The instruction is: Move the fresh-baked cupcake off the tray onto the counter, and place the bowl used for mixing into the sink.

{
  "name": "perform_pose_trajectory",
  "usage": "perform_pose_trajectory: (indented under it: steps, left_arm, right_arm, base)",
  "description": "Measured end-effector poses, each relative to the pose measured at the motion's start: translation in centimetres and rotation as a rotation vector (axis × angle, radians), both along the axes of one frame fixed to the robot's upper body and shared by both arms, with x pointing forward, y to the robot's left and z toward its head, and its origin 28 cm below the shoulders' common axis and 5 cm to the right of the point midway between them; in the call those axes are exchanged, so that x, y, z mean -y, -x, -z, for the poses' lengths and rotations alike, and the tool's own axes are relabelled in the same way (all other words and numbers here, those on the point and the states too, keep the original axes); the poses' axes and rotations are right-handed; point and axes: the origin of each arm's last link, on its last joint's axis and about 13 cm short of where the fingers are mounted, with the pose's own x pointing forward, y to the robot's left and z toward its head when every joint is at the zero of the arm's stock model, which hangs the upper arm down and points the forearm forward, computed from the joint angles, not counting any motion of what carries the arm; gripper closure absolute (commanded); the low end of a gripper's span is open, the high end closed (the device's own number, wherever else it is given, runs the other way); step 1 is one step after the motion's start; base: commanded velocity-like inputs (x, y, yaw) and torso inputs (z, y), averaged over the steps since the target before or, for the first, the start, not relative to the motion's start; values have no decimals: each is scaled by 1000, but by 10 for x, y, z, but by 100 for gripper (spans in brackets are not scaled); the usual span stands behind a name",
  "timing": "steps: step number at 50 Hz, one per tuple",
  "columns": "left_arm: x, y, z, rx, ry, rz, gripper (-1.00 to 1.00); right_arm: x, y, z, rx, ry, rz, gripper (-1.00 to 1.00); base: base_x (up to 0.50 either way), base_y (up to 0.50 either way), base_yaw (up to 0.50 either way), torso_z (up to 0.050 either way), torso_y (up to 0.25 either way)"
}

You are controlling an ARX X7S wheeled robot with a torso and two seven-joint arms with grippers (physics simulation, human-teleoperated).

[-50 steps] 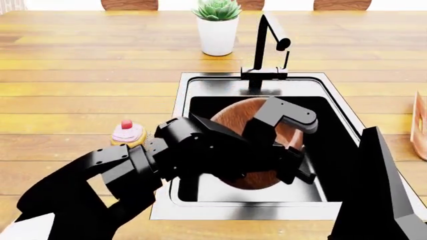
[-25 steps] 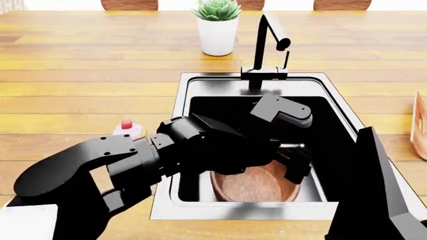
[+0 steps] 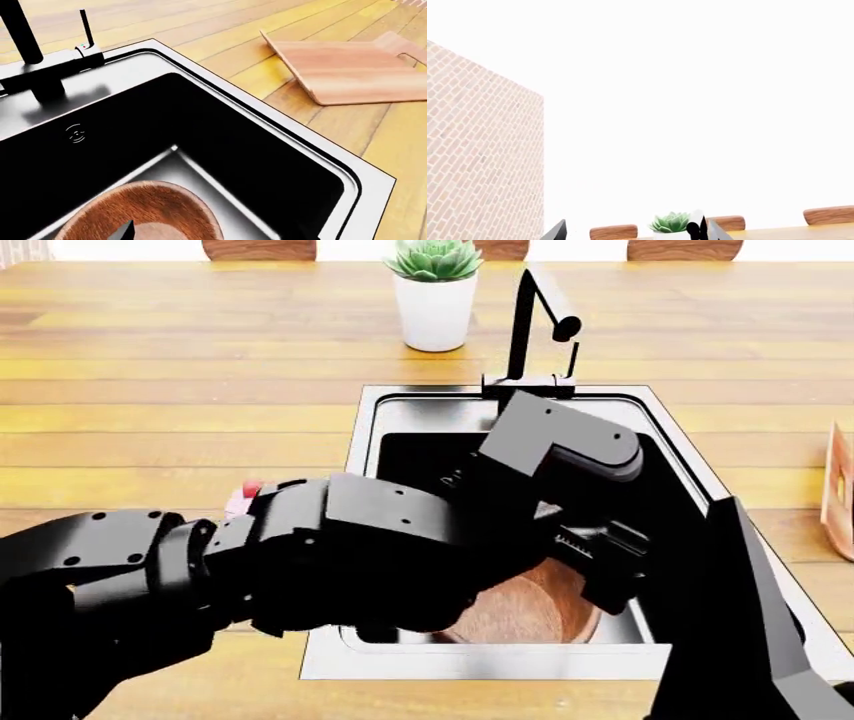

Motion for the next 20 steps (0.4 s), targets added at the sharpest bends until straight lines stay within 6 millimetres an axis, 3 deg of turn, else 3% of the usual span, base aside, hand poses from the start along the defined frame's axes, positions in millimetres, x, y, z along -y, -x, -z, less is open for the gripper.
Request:
perform_pose_trajectory:
  steps: [11,20]
  left_arm:
    - [-22,50,-21,102,55,-36,-100]
    - [-47,78,-27,195,110,-115,-100]
  right_arm:
    - [0,0,-1,-1,12,-12,-100]
    - [7,3,-3,12,38,25,-100]
  base:
    - [0,0,0,0,0]
    - [0,0,0,0,0]
